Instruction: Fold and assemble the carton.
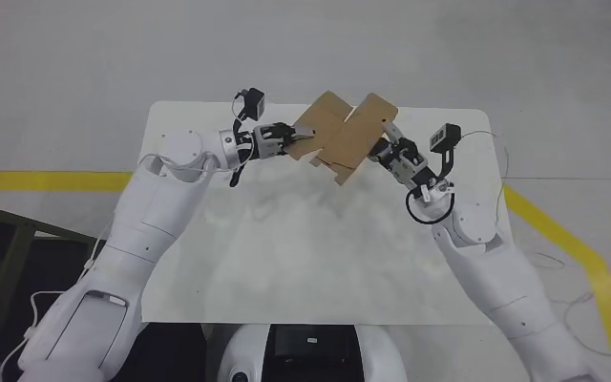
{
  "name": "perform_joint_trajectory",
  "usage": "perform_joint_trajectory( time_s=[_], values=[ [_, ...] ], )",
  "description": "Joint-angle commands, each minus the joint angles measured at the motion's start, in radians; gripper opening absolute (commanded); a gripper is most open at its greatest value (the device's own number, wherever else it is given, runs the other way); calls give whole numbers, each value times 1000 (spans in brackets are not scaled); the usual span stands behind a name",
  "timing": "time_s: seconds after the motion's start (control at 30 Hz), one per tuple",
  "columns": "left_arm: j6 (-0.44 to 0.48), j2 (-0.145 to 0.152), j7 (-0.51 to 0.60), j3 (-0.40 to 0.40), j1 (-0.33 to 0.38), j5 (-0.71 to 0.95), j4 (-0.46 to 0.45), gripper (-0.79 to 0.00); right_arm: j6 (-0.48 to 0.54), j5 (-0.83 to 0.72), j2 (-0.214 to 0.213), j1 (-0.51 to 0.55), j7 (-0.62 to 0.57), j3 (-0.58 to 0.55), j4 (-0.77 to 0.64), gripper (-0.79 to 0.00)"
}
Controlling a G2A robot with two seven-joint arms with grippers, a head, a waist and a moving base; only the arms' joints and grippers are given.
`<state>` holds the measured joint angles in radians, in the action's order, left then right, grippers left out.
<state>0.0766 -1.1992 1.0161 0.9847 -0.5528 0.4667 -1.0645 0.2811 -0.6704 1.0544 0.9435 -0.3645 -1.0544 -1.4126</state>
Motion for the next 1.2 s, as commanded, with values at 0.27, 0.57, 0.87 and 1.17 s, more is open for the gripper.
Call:
perform_joint_trajectory(
  time_s=[0.27,0.57,0.87,1.17],
  values=[
    [93,22,244,26,18,-54,61,-785,18,92,-26,-59,-421,-86,156,0],
    [116,27,457,15,25,-11,83,-785,148,131,-30,-143,-773,-80,283,0],
    [131,15,520,-32,36,19,83,-785,223,117,-13,-187,-951,-14,313,0],
    [140,17,520,-60,46,25,87,-785,206,89,-5,-197,-968,36,288,0]
  ],
)
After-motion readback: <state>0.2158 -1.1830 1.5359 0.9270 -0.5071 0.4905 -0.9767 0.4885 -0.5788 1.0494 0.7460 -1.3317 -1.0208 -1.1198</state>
